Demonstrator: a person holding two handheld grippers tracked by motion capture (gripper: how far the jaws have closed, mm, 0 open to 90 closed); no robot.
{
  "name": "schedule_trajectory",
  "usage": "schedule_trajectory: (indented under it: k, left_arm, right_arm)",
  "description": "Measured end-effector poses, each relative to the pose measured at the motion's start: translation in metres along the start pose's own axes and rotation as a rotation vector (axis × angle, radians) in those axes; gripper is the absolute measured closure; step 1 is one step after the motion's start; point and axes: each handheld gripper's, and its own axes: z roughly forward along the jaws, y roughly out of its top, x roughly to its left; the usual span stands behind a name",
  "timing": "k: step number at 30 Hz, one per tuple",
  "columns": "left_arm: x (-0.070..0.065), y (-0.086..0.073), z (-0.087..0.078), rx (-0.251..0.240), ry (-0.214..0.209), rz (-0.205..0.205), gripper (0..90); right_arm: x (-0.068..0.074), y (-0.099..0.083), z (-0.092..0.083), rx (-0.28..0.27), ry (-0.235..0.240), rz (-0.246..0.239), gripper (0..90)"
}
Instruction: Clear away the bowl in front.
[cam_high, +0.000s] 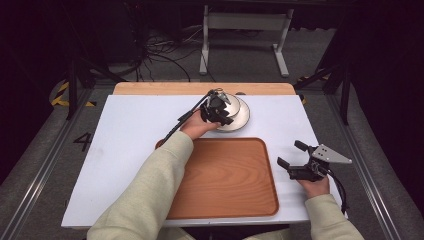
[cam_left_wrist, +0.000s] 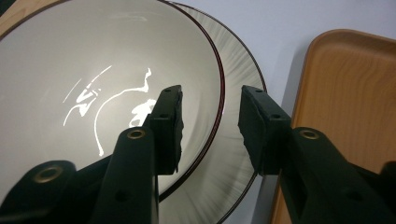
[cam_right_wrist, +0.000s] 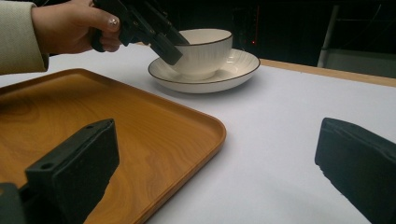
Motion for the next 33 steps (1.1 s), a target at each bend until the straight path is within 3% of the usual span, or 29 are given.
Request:
schedule_trajectory:
  k: [8,18,21,33]
  left_arm:
    - [0.0021,-0.0008,0.0034,0.039,0.016,0.013,69.4]
    - [0.0028,0.0017,0.008,0.049,-0.023,0.042,81.2]
    - [0.0025,0.0031,0.0089,0.066,-0.016,0.065,81.2]
    - [0.0026,0.0041,0.0084,0.078,-0.018,0.082,82.1]
  right_arm:
    - [-0.0005,-0.0002,-0.0005,-0.003,0.002,0.007,0.4]
    - [-0.0013,-0.0004,-0.0012,-0.009,0.002,0.018,0.4]
    - [-0.0014,-0.0004,-0.0013,-0.01,0.003,0.02,0.4]
    - [-0.0016,-0.0005,-0.0012,-0.011,0.0,0.021,0.4]
